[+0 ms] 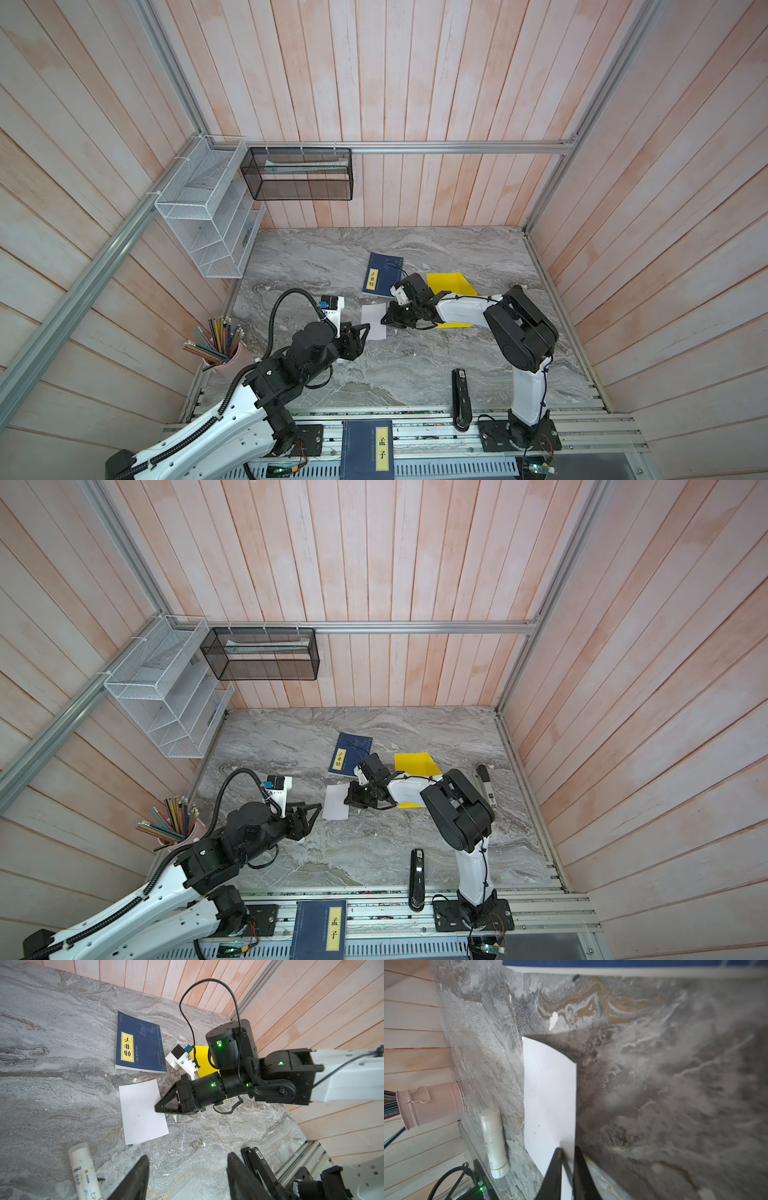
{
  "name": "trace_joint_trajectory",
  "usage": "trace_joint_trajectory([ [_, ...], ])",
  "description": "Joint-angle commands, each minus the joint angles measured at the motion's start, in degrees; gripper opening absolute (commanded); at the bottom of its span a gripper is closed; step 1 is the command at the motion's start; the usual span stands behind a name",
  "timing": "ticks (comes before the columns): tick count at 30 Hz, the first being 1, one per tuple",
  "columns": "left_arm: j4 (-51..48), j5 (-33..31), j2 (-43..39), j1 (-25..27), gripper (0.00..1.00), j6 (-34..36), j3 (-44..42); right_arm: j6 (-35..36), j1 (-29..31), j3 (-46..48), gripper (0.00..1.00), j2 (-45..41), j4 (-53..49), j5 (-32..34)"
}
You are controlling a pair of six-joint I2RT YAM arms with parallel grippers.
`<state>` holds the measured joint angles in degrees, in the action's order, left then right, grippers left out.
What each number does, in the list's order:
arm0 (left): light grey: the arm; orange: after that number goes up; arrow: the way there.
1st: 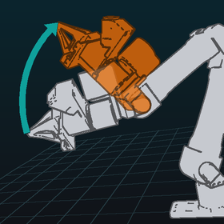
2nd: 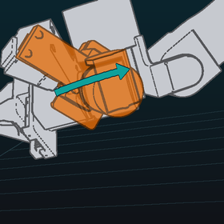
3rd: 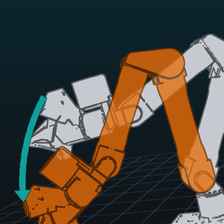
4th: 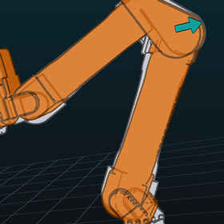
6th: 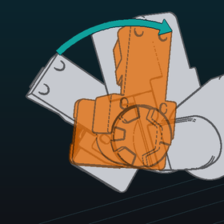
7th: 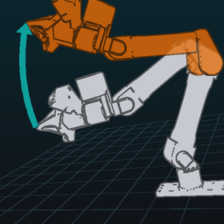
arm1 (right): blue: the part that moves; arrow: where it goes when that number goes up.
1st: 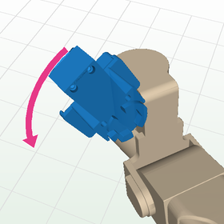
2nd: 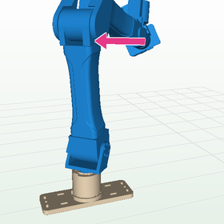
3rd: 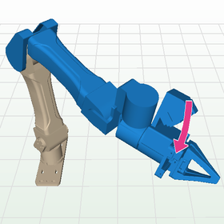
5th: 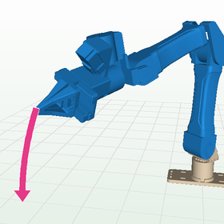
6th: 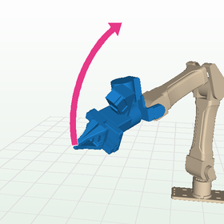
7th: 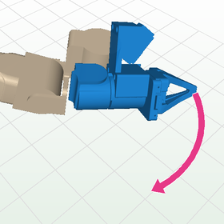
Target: Place the letter into the envelope and seal it
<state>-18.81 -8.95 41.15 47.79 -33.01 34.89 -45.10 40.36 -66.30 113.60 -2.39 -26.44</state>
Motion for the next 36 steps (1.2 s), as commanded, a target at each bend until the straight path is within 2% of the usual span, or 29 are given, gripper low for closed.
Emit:
trace_joint_trajectory([
  [1,0.6,0.3,0.0,-0.2,0.62,0.9,-0.6,1.2,-0.2,-1.9,0.15,1.3,-2.3,1.2],
  [24,0.6,0.2,-0.5,-0.2,0.62,0.8,-1.0,2.3,-0.1,-3.2,0.30,1.7,-4.5,2.0],
  [36,0.7,0.2,-0.4,-0.2,0.62,0.7,-1.0,2.4,-0.2,-3.4,0.34,1.3,-4.9,2.3],
])
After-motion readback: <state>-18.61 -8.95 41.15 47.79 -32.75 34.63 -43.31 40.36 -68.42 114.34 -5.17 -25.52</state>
